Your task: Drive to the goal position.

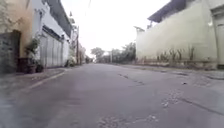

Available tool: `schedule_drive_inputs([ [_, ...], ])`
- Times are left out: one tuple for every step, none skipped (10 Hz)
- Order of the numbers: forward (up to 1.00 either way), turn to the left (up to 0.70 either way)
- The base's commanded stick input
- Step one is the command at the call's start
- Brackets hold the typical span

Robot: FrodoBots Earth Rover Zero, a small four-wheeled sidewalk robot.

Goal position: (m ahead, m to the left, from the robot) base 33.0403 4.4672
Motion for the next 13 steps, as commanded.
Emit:
schedule_drive_inputs([
  [1.0,0.07],
  [1.0,0.07],
  [1.0,0.07],
  [1.0,0.07],
  [1.0,0.07],
  [1.0,0.07],
  [1.0,0.07],
  [1.0,0.07],
  [1.0,0.07],
  [1.0,0.07],
  [1.0,0.04],
  [1.0,-0.25],
  [1.0,-0.33],
])
